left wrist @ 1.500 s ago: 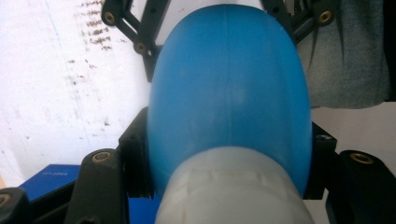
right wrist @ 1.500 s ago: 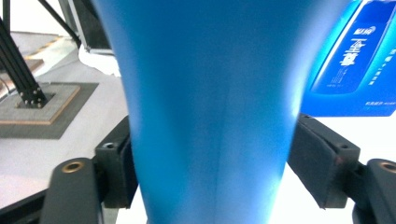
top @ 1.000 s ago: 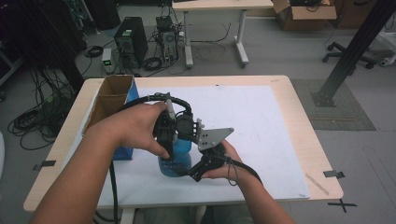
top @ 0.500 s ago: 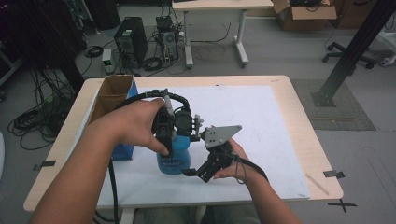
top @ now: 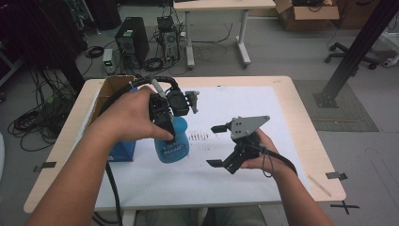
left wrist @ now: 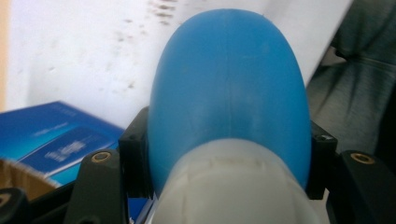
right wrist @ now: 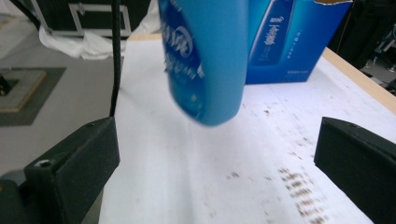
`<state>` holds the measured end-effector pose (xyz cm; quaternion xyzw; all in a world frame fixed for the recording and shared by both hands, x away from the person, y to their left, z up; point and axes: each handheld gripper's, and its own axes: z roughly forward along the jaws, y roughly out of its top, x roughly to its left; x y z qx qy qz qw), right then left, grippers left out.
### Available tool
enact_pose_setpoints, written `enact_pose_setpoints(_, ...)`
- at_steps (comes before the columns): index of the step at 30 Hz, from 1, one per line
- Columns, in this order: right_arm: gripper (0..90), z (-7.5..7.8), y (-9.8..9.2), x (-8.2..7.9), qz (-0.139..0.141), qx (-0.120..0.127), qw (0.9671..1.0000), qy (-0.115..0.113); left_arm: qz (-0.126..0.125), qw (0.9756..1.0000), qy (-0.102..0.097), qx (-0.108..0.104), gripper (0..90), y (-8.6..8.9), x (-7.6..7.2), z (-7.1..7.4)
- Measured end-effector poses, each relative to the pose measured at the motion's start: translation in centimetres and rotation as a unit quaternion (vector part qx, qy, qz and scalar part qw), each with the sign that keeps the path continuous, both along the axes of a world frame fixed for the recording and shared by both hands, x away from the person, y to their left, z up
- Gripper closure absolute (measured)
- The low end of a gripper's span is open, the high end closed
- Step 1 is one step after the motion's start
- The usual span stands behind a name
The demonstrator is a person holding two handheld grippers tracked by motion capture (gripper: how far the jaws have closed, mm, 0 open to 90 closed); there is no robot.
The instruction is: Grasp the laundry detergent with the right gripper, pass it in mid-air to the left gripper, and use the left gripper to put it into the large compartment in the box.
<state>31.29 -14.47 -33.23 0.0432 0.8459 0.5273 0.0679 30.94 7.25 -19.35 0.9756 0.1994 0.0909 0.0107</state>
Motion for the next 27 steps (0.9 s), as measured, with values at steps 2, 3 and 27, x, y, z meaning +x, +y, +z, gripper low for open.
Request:
enact_pose_setpoints(2, 0.2, 0.5, -0.5, 0.2, -0.002, -0.011, 0.9999, -0.001, 0.02, 0.9998, -0.006, -0.005, 38.2, 0.1, 0.1, 0.3)
enact_pose_setpoints(3, 0.3, 0.7, -0.7, 0.3, -0.003, -0.015, 0.9999, -0.002, 0.03, 0.9995, -0.004, -0.008, 38.2, 0.1, 0.3, 0.4)
enact_pose_setpoints(27, 1.6, 3.5, -5.0, 3.1, -0.03, -0.214, 0.9763, -0.004, 0.241, 0.9693, 0.0, -0.05, 38.2, 4.3, 2.7, 4.4)
